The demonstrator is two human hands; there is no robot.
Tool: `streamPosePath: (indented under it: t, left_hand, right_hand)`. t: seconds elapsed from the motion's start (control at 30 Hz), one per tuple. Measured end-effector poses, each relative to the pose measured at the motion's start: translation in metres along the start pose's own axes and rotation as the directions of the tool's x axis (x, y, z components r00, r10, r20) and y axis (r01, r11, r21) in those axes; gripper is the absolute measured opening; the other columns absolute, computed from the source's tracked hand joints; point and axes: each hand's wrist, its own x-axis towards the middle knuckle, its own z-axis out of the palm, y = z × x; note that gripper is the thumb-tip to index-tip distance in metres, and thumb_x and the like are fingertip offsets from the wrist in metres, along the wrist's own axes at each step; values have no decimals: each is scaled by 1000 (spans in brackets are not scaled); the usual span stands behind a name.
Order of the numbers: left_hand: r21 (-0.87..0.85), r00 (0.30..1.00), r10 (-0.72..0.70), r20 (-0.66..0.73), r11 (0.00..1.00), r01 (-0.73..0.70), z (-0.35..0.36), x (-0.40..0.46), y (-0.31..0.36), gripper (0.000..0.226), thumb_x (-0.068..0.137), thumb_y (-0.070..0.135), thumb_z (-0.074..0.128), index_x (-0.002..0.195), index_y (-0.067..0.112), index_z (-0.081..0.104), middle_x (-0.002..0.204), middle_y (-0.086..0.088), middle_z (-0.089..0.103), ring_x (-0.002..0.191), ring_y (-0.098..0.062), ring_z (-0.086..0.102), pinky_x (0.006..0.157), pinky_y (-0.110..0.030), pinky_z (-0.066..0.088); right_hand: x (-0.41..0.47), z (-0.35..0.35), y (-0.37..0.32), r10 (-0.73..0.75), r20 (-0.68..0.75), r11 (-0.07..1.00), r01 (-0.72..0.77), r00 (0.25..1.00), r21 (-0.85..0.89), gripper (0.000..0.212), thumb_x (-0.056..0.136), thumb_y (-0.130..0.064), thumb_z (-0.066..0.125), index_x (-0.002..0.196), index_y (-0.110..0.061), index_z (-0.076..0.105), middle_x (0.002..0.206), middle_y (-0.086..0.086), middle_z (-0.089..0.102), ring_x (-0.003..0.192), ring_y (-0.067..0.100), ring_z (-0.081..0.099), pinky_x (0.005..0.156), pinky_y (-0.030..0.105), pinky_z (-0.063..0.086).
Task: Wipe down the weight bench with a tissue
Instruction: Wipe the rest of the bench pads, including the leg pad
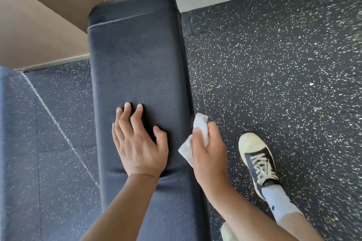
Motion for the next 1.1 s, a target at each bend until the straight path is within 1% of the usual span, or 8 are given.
streamPosePath:
  t: [0.1,0.23,0.37,0.43,0.57,0.73,0.93,1.1]
  left_hand:
    - [-36,999,-7,-41,999,5,-1,0,0,52,84,25,51,133,7,56,145,-18,49,137,-41,41,115,-56,33]
    - [-62,998,-29,-55,998,26,-6,-1,3,39,85,23,56,120,7,60,127,-18,54,114,-42,46,104,-54,40]
    - [-88,995,-45,-94,995,37,-11,-9,3,31,87,12,57,117,8,65,115,-15,56,100,-38,48,93,-53,45]
    - [-137,996,-60,-63,989,51,-13,-35,4,42,91,9,54,131,12,65,131,-14,57,114,-39,49,104,-52,42]
    - [-69,990,100,97,993,-94,-26,-155,-10,61,94,21,47,156,24,46,161,-9,40,150,-36,33,123,-55,24]
    - [16,958,170,231,984,-178,-46,-278,-48,75,85,30,51,159,28,38,169,-2,29,155,-30,28,122,-57,27]
    - [18,956,150,252,987,-160,-48,-280,-48,83,80,31,52,161,29,33,169,-4,29,155,-31,29,124,-55,22]
    - [22,957,153,246,986,-163,-45,-285,-50,83,82,32,50,163,29,29,169,-5,28,155,-33,28,125,-56,19]
  right_hand:
    - [49,10,-19,-59,23,998,59,998,-7,21,94,-37,48,75,-41,38,66,-20,52,59,3,44,58,21,37]
    - [139,32,-49,87,44,987,-92,995,135,17,97,-26,51,85,-14,55,84,0,67,77,22,61,81,50,54]
    - [121,34,-47,15,-16,994,-13,1000,113,15,97,-27,50,86,-20,57,79,-12,66,72,7,63,71,32,54]
    - [81,23,-27,-23,-34,999,24,999,32,19,98,-29,48,82,-19,49,76,-10,58,67,4,53,66,28,44]
    - [-22,-9,24,20,1,1000,-20,1000,18,23,104,-22,48,85,-10,45,74,-2,55,63,4,48,58,15,39]
    - [-118,-40,61,80,61,996,-78,995,-47,27,106,-26,49,80,-21,42,74,-8,57,65,6,50,59,15,38]
    - [-49,-16,27,65,20,998,-65,998,-15,29,104,-28,47,76,-27,39,68,-11,49,62,3,47,58,20,37]
    - [46,9,-7,8,-9,999,-9,1000,-34,22,102,-25,47,83,-14,48,73,-10,53,62,-5,49,57,23,34]
